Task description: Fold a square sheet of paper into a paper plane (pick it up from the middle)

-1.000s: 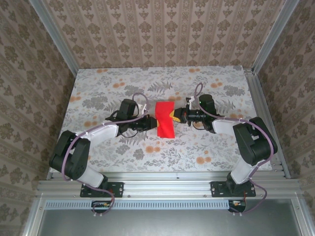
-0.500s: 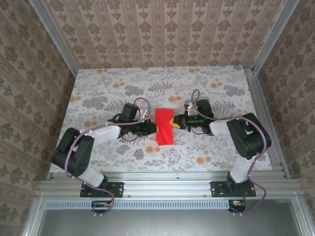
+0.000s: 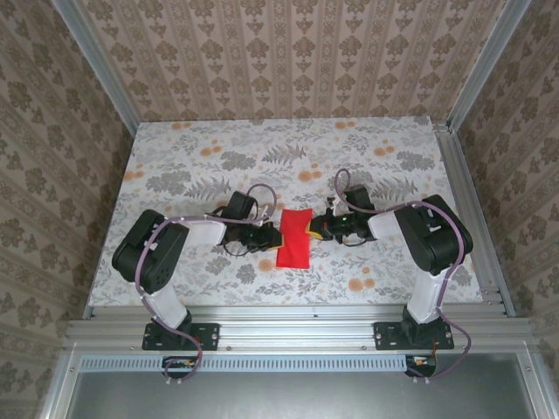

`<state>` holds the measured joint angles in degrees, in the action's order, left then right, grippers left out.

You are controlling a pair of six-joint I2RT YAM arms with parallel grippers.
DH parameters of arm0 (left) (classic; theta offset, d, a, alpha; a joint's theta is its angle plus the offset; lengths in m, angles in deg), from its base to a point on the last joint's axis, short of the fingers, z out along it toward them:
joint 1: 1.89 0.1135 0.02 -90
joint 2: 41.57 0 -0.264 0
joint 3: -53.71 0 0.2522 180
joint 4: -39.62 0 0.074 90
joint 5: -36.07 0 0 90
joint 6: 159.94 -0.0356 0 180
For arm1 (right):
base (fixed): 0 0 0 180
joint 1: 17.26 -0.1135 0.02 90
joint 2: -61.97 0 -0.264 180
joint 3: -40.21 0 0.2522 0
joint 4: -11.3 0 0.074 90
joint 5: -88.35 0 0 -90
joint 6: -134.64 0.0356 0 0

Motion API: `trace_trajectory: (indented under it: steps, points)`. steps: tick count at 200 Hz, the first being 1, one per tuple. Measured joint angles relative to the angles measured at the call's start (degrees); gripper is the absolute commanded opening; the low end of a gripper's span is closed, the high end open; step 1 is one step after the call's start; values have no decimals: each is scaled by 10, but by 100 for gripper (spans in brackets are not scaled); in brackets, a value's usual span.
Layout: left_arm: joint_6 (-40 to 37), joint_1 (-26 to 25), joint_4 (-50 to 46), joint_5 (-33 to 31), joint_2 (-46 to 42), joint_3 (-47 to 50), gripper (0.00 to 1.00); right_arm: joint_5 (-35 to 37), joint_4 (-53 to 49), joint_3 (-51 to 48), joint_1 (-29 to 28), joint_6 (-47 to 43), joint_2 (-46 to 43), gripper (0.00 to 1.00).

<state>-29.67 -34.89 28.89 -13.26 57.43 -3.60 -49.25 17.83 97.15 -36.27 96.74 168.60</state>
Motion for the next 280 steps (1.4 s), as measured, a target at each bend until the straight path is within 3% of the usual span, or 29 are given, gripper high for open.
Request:
trace_trajectory:
  steps: [36,71,131,199,280]
  points:
    - [0,0,0,-5,4,-5,10,31,-90,26,0,-63,-5,31]
    - [1,0,0,-18,4,-7,10,78,-203,60,-2,-125,-37,40]
    - [23,-7,15,-31,4,-7,10,160,-346,94,-9,-217,-125,44]
    - [67,-7,41,-32,4,-7,11,195,-294,19,-104,-283,-230,48]
    - [112,-7,47,-7,16,-16,11,344,-222,-43,-224,-385,-272,54]
